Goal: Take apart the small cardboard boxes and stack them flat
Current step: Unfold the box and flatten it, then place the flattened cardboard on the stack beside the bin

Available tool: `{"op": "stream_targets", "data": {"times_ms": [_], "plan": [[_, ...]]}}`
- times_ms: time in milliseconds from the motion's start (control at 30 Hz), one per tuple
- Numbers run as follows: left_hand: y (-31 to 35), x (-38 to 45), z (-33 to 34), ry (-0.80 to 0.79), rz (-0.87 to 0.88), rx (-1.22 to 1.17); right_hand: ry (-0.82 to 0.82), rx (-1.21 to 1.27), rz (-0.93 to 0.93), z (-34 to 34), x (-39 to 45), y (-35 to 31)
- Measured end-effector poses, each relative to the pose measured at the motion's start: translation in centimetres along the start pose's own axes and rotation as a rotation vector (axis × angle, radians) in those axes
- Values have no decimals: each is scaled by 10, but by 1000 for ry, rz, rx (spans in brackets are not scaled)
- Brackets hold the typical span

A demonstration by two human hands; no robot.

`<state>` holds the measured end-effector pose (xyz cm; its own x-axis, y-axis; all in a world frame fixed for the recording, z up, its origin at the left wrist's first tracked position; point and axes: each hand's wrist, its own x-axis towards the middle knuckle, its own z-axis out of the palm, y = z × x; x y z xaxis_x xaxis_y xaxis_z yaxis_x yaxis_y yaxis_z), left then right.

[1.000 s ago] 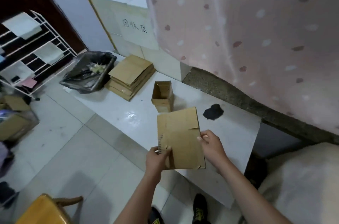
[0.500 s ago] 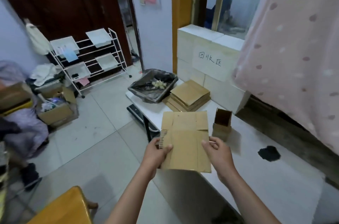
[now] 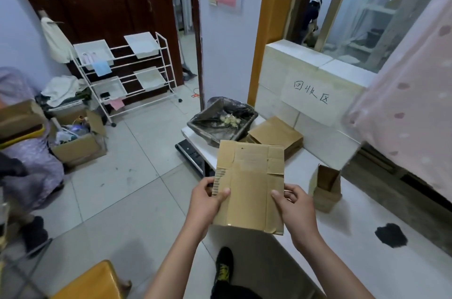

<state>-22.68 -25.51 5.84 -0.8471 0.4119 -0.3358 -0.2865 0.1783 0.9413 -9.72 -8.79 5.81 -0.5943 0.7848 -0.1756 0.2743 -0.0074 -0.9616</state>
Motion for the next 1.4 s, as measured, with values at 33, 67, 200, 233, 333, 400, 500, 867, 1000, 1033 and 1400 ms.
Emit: {"op": "stream_targets", "data": {"times_ms": [33, 67, 200, 233, 333, 400, 500, 867, 1000, 1033, 1400], "plan": [[0, 10, -2, 2, -2, 2, 5, -1, 2, 7, 7, 0], [0, 20, -3, 2, -5, 6, 8, 4, 7, 14, 16, -1], [5, 73, -8, -10, -32, 24, 9, -4, 28, 39, 63, -3], [8, 88, -9, -16, -40, 34, 12, 4, 34, 45, 77, -4], [19, 133, -10, -24, -72, 100, 38, 47, 83, 65, 113, -7], [32, 166, -7, -53, -75, 177, 71, 76, 127, 77, 137, -7], [49, 217, 2, -83, -70, 253, 103, 101, 169, 90, 178, -7], [76, 325, 18, -120, -91, 352, 179, 132, 230, 127, 278, -30], [86, 352, 27, -171, -104, 386, 251, 146, 241, 133, 297, -32], [88, 358, 30, -190, -98, 398, 272, 163, 241, 135, 300, -33], [119, 428, 78, -499, 13, 494, 591, 258, 288, 132, 325, -34]]}}
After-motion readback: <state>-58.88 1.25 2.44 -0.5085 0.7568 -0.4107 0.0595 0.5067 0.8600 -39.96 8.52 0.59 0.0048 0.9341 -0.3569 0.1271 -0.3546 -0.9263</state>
